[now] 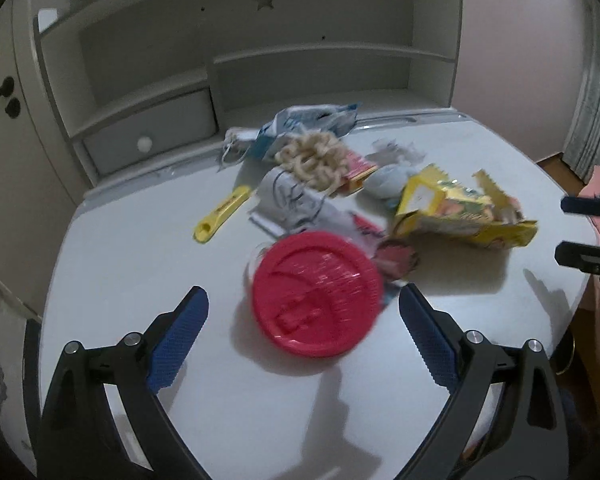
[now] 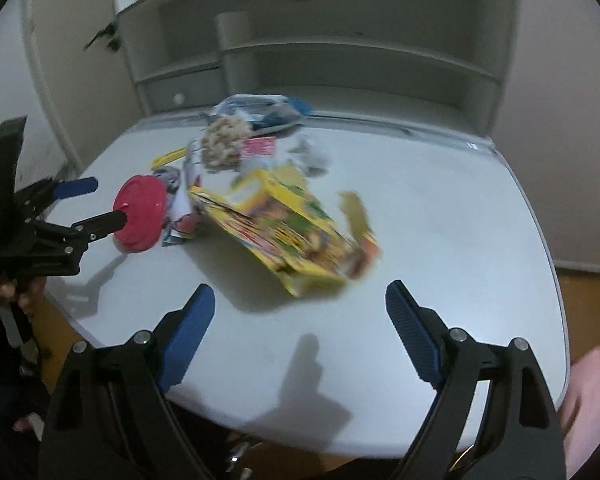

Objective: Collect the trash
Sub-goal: 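Grasp the yellow snack box with the right tool while the left tool grasps the red lid, then carry the yellow box and red lid over the trash bin, then open the right tool then the left tool to drop both into the bin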

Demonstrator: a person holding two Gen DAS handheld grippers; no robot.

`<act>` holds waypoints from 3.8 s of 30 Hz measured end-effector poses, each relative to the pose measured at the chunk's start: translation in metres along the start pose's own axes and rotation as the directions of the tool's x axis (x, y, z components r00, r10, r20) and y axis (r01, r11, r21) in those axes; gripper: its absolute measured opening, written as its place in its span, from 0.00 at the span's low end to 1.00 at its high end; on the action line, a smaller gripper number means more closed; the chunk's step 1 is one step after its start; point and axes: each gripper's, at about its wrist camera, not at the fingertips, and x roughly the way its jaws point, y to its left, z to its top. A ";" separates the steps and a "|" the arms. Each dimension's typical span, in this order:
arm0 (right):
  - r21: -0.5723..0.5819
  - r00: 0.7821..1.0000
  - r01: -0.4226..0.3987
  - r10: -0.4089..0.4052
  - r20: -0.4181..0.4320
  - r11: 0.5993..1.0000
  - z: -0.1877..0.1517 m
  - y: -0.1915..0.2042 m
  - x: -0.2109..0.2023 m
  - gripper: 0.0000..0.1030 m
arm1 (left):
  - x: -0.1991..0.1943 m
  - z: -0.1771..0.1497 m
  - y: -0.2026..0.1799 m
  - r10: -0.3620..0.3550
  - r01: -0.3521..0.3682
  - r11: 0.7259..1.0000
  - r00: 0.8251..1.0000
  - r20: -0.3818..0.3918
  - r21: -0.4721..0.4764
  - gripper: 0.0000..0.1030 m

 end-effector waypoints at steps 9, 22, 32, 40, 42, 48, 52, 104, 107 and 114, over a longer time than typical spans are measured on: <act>-0.118 0.999 0.018 -0.024 -0.048 0.993 0.021 0.028 0.028 0.82 | 0.029 -0.002 -0.002 -0.040 0.043 0.998 0.998 -0.054 0.054 0.90; -0.223 0.992 0.040 -0.065 -0.109 0.974 0.029 0.045 0.057 0.67 | 0.037 -0.007 -0.003 -0.073 0.076 0.996 0.996 -0.060 0.045 0.78; -0.178 0.995 0.034 -0.049 -0.082 0.983 0.028 0.035 0.045 0.07 | 0.004 0.000 0.000 -0.039 0.039 0.998 0.999 0.001 0.041 0.77; -0.026 0.993 0.114 -0.114 -0.015 0.993 0.010 -0.017 -0.004 0.06 | -0.010 0.023 -0.046 -0.104 0.101 0.990 0.994 0.033 0.098 0.76; 0.020 0.990 0.140 -0.140 -0.013 0.990 -0.001 -0.036 -0.017 0.06 | -0.010 0.028 -0.068 -0.140 0.134 0.983 0.990 0.036 0.126 0.76; 0.194 0.965 0.262 -0.262 -0.024 0.945 -0.052 -0.109 -0.068 0.06 | -0.008 0.042 -0.166 -0.276 0.261 0.930 0.961 0.023 0.257 0.76; 0.316 0.938 0.342 -0.344 -0.053 0.885 -0.098 -0.161 -0.105 0.06 | -0.006 0.047 -0.240 -0.383 0.363 0.867 0.924 -0.012 0.340 0.76; 0.904 0.888 0.387 -0.338 -0.312 0.182 -0.494 -0.411 -0.136 0.71 | 0.112 -0.105 -0.673 -0.512 0.716 0.464 0.697 -0.503 0.521 0.77; 0.915 0.884 0.377 -0.349 -0.310 0.141 -0.501 -0.414 -0.145 0.71 | 0.112 -0.110 -0.688 -0.523 0.731 0.451 0.681 -0.512 0.512 0.78; 0.928 0.872 0.365 -0.376 -0.314 0.072 -0.514 -0.415 -0.161 0.72 | 0.113 -0.110 -0.705 -0.527 0.735 0.472 0.678 -0.513 0.487 0.87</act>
